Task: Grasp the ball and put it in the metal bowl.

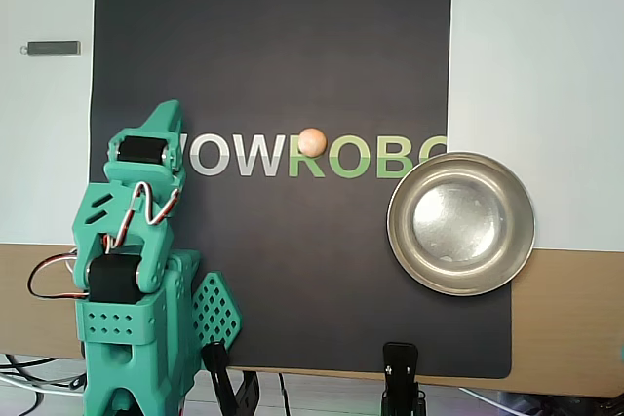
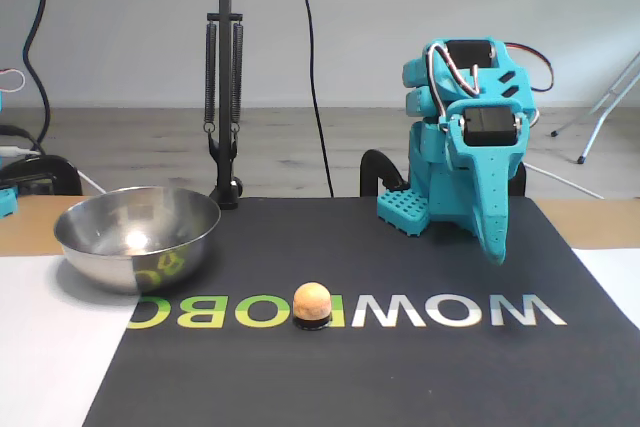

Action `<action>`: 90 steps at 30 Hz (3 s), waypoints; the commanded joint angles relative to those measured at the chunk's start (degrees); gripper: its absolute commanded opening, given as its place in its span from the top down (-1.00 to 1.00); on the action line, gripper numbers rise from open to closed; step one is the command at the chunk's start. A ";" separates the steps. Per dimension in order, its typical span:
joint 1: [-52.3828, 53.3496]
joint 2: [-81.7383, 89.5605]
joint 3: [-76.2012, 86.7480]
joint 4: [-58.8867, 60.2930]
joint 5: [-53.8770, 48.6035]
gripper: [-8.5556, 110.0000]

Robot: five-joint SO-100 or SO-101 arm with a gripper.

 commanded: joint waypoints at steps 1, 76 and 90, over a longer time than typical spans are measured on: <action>0.18 3.16 2.02 0.35 -0.26 0.85; 0.44 -1.85 -4.04 0.53 -0.44 0.85; 0.44 -31.73 -32.87 12.83 -0.53 0.86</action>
